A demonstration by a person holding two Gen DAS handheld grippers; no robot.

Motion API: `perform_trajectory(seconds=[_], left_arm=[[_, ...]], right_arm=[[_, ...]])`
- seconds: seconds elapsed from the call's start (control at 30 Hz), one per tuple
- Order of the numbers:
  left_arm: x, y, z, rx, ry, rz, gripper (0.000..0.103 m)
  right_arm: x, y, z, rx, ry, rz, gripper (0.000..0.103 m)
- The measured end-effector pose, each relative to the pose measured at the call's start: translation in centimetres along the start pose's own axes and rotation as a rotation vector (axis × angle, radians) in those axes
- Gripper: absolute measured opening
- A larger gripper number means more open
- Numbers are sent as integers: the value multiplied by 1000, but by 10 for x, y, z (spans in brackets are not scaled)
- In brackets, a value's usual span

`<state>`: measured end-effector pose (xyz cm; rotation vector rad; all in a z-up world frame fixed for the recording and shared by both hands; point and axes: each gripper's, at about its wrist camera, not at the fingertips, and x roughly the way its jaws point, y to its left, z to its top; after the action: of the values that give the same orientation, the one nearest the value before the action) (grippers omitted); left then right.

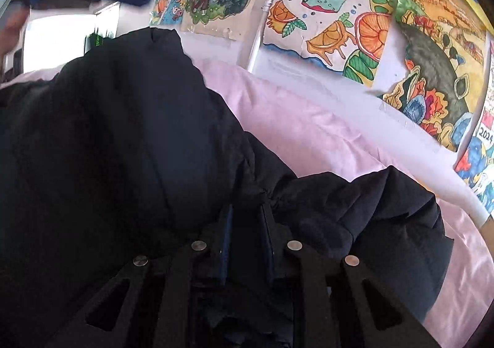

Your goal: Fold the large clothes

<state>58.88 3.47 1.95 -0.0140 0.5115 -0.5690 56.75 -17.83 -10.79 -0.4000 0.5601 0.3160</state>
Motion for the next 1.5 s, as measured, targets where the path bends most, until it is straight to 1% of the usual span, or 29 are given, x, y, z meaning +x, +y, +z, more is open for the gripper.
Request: perform_trajectory(seconds=[0.07, 0.13, 0.2, 0.27, 0.3, 0.33, 0.37, 0.4, 0.43, 0.5, 0.57, 0.67, 0.73, 0.77, 0.83, 0.87, 0.9, 0.93, 1.0, 1.07, 1.13, 1.2, 1.23, 1.3, 1.33, 1.4, 1.43, 1.47, 1.5], left_arm=[[-11, 7, -4, -14, -20, -7, 55], [3, 9, 2, -52, 18, 35, 55], [33, 5, 13, -89, 58, 91, 55], [68, -2, 16, -84, 106, 149, 55], [81, -3, 14, -70, 122, 188, 55], [99, -4, 9, -41, 145, 270, 55], [109, -1, 1, -33, 166, 327, 51], [115, 2, -6, -29, 177, 364, 46], [116, 4, -14, -23, 171, 383, 46], [110, 11, -31, -23, 133, 391, 46], [104, 19, -42, -60, 114, 386, 46], [105, 27, -47, -82, 111, 386, 46], [105, 27, -49, -80, 102, 388, 46], [107, 25, -47, -76, 100, 386, 46], [113, 23, -51, -59, 104, 385, 46], [117, 22, -51, -48, 109, 387, 46], [122, 22, -53, -34, 110, 395, 46], [128, 24, -56, -27, 113, 401, 47], [137, 31, -60, -36, 120, 395, 47], [144, 40, -61, -61, 136, 382, 47], [143, 44, -60, -76, 140, 364, 47], [130, 46, -58, -106, 113, 314, 47], [121, 45, -55, -122, 97, 287, 47], [94, 39, -50, -151, 56, 230, 49], [82, 35, -48, -150, 39, 205, 51], [62, 21, -45, -101, -2, 128, 54], [59, 14, -45, -71, 1, 108, 54], [60, 6, -46, -33, 24, 93, 54], [63, -2, -49, 16, 58, 98, 54]], right_arm=[[-1, 0, 0, 3, 0, 0, 18], [-1, 0, 1, 3, -4, -2, 18], [-1, 3, 1, -7, -8, -17, 18], [-1, 6, 1, -17, -16, -36, 18], [-1, 7, 1, -19, -20, -42, 18], [-2, 7, 0, -20, -25, -46, 18], [-2, 6, 0, -17, -29, -47, 18], [-3, 6, -1, -11, -40, -48, 18], [-4, 5, -3, -2, -55, -48, 18], [-9, -2, -2, 31, -78, -19, 18], [-16, -20, 5, 109, -104, 20, 17], [-21, -54, 21, 246, -118, -6, 15], [-15, -79, 25, 348, -89, -44, 15], [-5, -93, 22, 407, -46, -50, 16], [18, -108, 5, 504, 32, -4, 16], [25, -108, -3, 517, 45, 0, 14], [28, -102, -10, 502, 39, -23, 14], [28, -91, -13, 456, 23, -73, 14], [36, -70, -14, 368, 24, -148, 14], [51, -68, -14, 348, 41, -162, 14], [59, -72, -13, 354, 59, -154, 14], [56, -78, -12, 375, 58, -127, 14], [49, -85, -11, 404, 47, -95, 14], [25, -99, -14, 473, -10, -32, 14], [14, -100, -13, 464, -26, -32, 14], [-3, -91, -5, 383, -53, -6, 14], [-9, -84, -2, 336, -65, 13, 14], [-15, -75, 0, 278, -73, 26, 14], [-19, -66, -1, 228, -82, 31, 14]])
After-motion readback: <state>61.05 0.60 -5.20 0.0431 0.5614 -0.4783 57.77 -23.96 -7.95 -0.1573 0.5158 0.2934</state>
